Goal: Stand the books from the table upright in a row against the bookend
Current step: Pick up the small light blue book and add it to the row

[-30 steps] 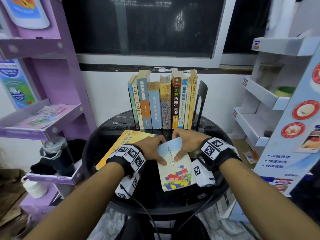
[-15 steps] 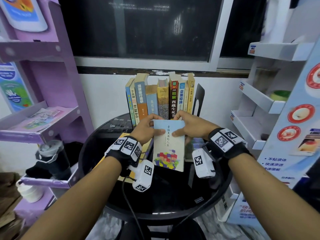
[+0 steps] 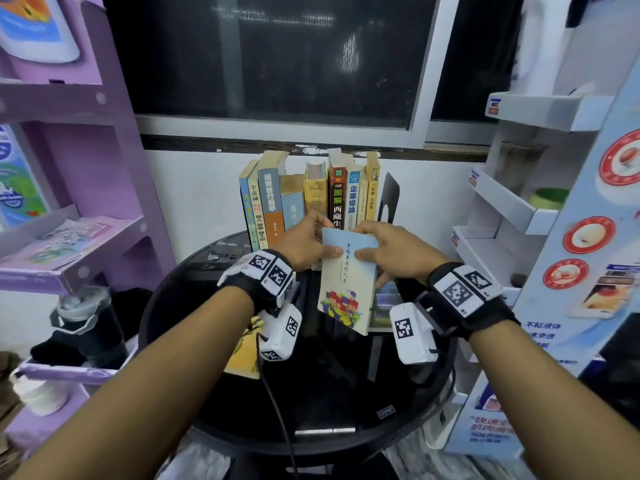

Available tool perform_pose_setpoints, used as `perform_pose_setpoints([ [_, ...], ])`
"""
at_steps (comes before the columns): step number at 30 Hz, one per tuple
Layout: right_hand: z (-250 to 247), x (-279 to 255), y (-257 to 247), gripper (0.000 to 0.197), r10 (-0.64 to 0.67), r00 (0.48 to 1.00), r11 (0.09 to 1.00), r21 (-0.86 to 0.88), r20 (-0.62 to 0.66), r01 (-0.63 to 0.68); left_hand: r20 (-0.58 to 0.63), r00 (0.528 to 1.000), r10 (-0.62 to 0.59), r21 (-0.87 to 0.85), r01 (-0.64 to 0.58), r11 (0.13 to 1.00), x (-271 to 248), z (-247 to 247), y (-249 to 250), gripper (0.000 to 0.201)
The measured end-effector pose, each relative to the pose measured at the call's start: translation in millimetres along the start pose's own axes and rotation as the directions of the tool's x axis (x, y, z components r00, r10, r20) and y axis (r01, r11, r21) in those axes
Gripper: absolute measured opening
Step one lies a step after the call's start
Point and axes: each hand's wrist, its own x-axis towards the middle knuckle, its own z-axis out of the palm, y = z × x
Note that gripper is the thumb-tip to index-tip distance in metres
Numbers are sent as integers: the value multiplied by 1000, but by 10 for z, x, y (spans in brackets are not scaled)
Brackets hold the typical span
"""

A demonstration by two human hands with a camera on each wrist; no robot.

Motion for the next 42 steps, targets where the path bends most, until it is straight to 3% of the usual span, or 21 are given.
perform_pose_setpoints([
  [3,-63,-17,72,22,17,1000,1000,-9,2,-17,31,999,43,240,-50,970,61,-15,122,43],
  [9,-239,-16,223,20,69,997,996,-45,-22,-70,-40,989,141,243,-127,962,272,-30,299,34],
  [14,-374,36,331,18,129,989,982,-126,-72,-138,-178,928,328,328,-259,909,475,1,491,34],
  [18,-490,114,398,15,145,981,967,-190,-127,-168,-221,884,412,442,-286,850,661,40,661,38],
  [22,-595,230,478,14,155,970,955,-222,-185,-195,-171,887,429,562,-270,782,929,51,754,49],
  [26,-624,400,567,18,130,951,941,-267,-279,-207,-106,920,377,618,-236,750,1153,48,766,58],
  [33,-467,694,695,24,97,929,934,-289,-356,-208,-10,951,308,693,-216,688,1377,32,631,62],
  [36,-371,803,714,29,95,917,945,-256,-387,-206,15,938,345,714,-252,653,1424,22,557,59],
  [42,-251,960,747,34,69,901,963,-207,-428,-172,-42,900,434,680,-293,672,1449,26,486,50],
])
